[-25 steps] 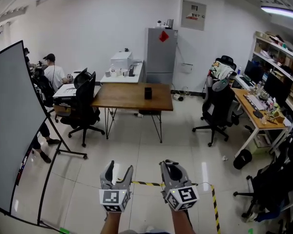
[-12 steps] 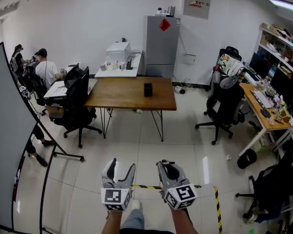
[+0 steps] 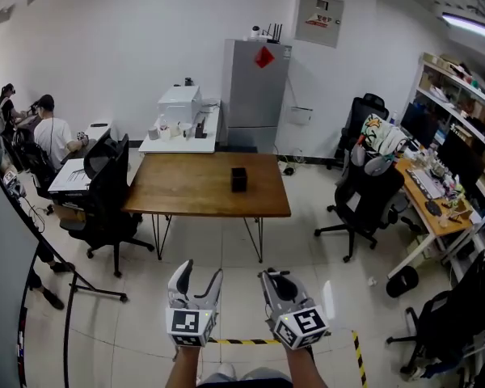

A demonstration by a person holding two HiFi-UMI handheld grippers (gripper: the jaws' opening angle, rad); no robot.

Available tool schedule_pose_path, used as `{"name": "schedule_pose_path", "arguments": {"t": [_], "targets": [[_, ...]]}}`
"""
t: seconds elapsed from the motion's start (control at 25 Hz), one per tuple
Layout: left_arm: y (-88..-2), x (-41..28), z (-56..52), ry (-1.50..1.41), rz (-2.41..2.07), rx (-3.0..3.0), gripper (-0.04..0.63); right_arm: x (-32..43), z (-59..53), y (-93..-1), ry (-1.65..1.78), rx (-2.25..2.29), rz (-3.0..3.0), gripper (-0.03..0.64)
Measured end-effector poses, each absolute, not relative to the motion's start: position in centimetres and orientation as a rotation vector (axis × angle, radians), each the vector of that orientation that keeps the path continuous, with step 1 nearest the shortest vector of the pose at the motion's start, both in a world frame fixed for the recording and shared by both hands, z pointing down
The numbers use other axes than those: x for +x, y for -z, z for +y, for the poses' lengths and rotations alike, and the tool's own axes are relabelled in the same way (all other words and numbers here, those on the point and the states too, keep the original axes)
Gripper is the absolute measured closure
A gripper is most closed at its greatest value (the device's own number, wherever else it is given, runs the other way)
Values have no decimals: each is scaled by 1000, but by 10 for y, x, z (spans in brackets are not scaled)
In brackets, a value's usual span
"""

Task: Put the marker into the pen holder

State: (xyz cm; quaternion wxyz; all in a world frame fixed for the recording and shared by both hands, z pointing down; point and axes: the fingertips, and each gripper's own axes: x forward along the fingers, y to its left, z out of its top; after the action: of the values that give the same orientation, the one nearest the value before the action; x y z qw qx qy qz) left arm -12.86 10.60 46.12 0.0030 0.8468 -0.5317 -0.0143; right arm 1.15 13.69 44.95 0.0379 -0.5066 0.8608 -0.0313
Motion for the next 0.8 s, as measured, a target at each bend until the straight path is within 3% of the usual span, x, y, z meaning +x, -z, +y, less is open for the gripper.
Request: {"name": "schedule_pose_path", "arguments": {"t": [0.36, 0.8], "targets": [[-499, -139, 8, -24, -1664, 2610, 301, 29, 33, -466, 160, -1587, 2639, 569], [-488, -117, -153, -34, -1763, 2577, 301, 17, -157, -465, 182, -1364, 2707, 569]]}}
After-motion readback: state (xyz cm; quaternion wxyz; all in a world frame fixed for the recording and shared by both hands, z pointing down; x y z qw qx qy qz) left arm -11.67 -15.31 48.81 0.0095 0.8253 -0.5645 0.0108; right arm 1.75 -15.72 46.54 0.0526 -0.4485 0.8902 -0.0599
